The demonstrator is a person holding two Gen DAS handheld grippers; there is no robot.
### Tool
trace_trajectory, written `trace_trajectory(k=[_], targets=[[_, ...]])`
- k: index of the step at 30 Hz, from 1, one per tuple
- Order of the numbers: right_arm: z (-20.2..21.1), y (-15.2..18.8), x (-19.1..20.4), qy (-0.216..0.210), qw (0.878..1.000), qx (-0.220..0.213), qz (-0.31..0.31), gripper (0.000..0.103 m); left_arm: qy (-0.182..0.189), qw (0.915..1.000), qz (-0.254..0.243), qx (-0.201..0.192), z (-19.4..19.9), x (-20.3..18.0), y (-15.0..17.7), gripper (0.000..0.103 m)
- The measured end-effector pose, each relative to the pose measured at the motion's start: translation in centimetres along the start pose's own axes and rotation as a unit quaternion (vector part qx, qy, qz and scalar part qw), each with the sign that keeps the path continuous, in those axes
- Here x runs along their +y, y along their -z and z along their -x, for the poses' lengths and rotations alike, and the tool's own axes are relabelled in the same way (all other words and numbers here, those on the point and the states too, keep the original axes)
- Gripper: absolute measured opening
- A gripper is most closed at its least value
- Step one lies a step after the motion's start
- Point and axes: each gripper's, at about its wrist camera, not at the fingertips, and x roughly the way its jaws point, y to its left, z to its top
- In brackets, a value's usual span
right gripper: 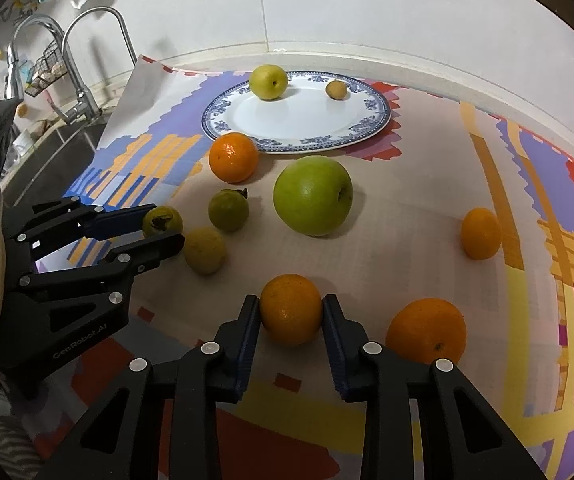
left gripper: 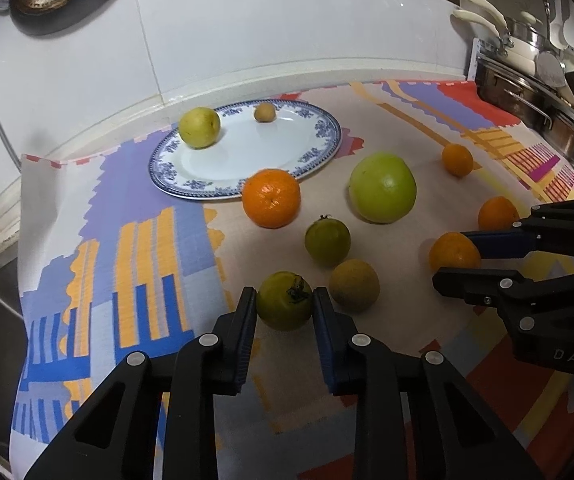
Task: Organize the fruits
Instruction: 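Grasp a green lime with the left tool while the right tool grasps an orange, then carry the lime and orange over the plate with both tools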
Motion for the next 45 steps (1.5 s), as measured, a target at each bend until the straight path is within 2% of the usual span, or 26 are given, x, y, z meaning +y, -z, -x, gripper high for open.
trace_trajectory(k=[12, 21, 35, 45], targets=[[2.4, -0.3, 0.5, -0.011, 0.999, -0.034, 0.007, 0.032, -0.023, 0.9986, 0.033, -0.034, 3.8, 0.2, -0.4, 0.028], [5.7, -1.6, 0.5, -0.019, 0.996, -0.084, 0.020, 0.032, -0.044, 0.9951, 0.050, -0.074, 7.2, 0.1, -2.0, 0.028], [9.1, -5.7, -0.3, -0.012, 0.985, -0.165, 0.043, 0.032, -0.078, 0.9867, 0.058, -0.130, 9.6, 0.8, -5.6, 0.028], [9.1, -9.8, -1.0, -0.018, 0.980, -0.188, 0.058, 0.032, -0.086, 0.9829, 0.058, -0.152, 9.1, 1.8, -8.9, 0.028]])
